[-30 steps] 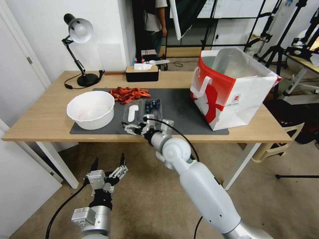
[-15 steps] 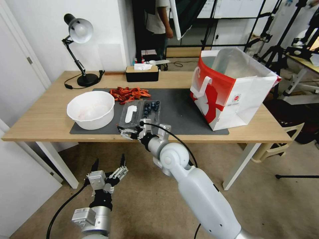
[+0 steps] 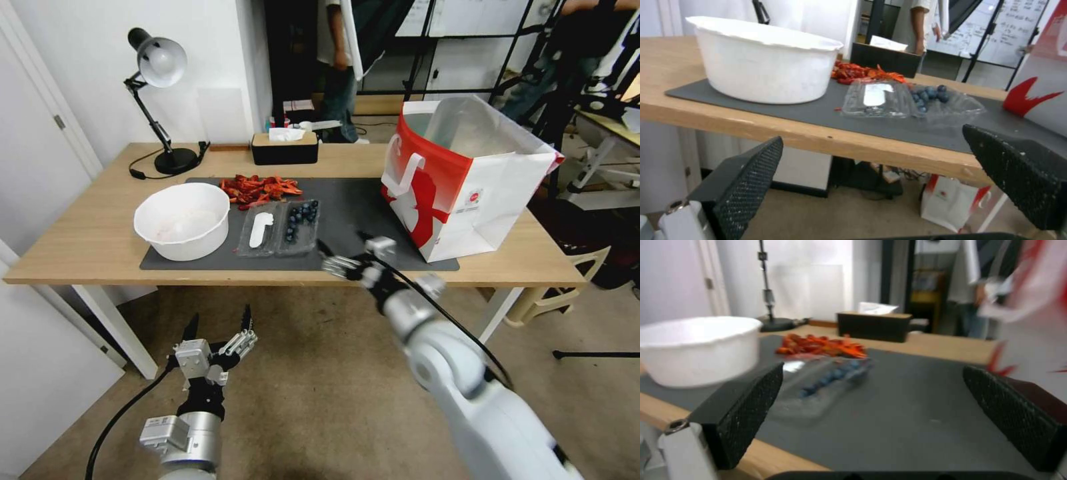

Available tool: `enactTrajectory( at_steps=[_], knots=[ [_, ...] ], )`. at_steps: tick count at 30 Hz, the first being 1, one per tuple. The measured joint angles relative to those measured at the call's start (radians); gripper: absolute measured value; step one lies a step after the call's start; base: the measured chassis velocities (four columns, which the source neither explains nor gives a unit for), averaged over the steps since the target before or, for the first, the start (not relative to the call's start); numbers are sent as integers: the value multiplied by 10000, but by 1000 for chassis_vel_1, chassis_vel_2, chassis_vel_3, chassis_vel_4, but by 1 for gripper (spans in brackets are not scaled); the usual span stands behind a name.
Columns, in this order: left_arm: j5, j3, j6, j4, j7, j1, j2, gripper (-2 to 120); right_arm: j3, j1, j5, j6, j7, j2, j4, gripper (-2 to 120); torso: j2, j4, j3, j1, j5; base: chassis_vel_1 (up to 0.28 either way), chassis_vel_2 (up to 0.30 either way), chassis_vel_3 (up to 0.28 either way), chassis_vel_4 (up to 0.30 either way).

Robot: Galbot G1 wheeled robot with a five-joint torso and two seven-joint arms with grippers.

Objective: Close the takeout container lid, then place the container into the takeout bag.

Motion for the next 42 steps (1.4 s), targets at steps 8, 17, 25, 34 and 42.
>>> enactTrajectory(
  at_steps=[8, 17, 25, 34, 42],
  knots=[
    [-302, 210, 204, -70, 84, -121, 180, 100, 1479, -2417, -1618, 1914, 89, -205, 588, 100, 0, 1, 0, 0, -1, 0, 0, 0, 0],
    [-1917, 241, 787, -183, -7, -354, 292, 100, 1734, -3263, -1796, 3020, 190, 197, 99, 100, -2, 3, 0, 0, -3, 0, 0, 0, 0],
    [-6012, 444, 1701, -186, -1539, -1871, 735, 100, 1573, -3356, -1788, 3050, 118, 71, -19, 100, -2, 0, 1, 2, -6, 0, 0, 0, 0],
    [-10595, 522, 2044, 127, -2868, -4153, 1272, 100, 1380, -3417, -2090, 2997, 117, 189, -57, 100, -2, 2, 2, 3, -4, 0, 0, 0, 0],
    [-12280, 725, 2174, 1133, -3575, -5547, 1355, 100, 1354, -3429, -2168, 2872, 150, 274, -98, 100, -3, 2, 2, 2, -4, 0, 0, 0, 0]
  ],
)
